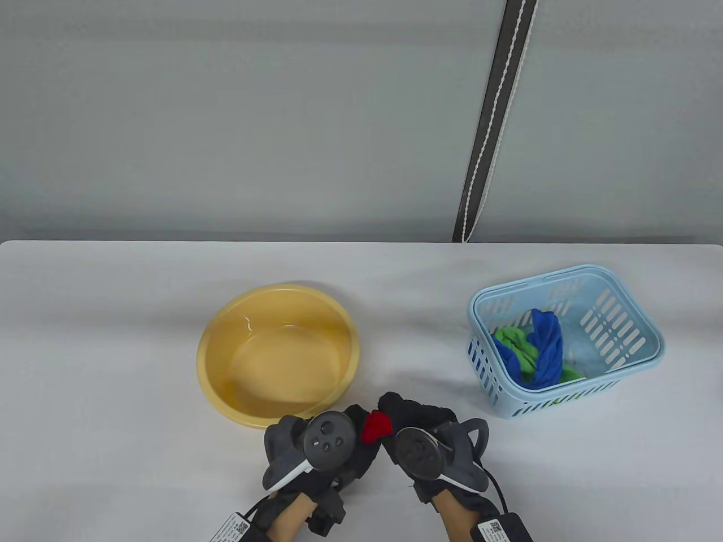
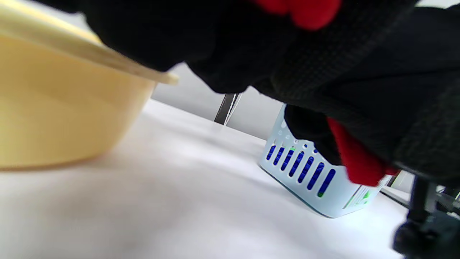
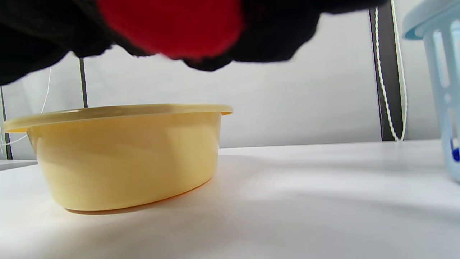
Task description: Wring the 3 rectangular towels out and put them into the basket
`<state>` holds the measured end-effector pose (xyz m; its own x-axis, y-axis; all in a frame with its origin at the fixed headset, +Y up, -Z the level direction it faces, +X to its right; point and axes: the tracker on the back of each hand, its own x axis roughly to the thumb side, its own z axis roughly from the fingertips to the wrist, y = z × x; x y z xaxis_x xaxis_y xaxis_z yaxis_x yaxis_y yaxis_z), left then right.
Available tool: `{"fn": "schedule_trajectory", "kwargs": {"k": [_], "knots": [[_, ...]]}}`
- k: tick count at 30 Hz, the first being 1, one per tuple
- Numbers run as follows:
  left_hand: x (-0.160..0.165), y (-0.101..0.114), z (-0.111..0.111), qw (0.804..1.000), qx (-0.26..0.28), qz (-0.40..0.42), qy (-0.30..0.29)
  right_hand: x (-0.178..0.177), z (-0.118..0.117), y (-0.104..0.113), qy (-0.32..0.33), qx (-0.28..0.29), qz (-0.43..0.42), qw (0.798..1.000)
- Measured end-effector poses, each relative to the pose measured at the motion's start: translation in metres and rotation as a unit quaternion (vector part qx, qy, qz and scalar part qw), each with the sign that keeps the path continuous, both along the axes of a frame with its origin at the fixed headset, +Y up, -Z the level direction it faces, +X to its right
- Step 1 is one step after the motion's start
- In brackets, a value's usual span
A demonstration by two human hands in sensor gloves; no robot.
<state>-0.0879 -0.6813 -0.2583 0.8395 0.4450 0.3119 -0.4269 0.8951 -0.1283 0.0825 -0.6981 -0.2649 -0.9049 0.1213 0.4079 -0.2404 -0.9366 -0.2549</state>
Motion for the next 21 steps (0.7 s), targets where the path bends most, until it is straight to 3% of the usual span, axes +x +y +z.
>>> {"fn": "schedule_trajectory", "kwargs": {"k": [5, 9, 13, 21], "knots": [[-0.005, -0.002, -0.004, 0.994, -0.076, 0.081, -0.003, 0.0, 0.001, 0.007, 0.0, 0.022, 0.002, 1.0], [-0.011, -0.009, -0.009, 0.969, -0.172, 0.175, -0.024, 0.0, 0.003, 0.011, 0.007, 0.041, -0.005, 0.999], [-0.013, -0.019, -0.014, 0.914, -0.281, 0.286, -0.059, 0.002, 0.005, 0.017, 0.015, 0.065, -0.017, 0.998], [-0.006, -0.039, -0.018, 0.802, -0.404, 0.423, -0.123, 0.004, 0.007, 0.023, 0.028, 0.104, -0.023, 0.994]]}}
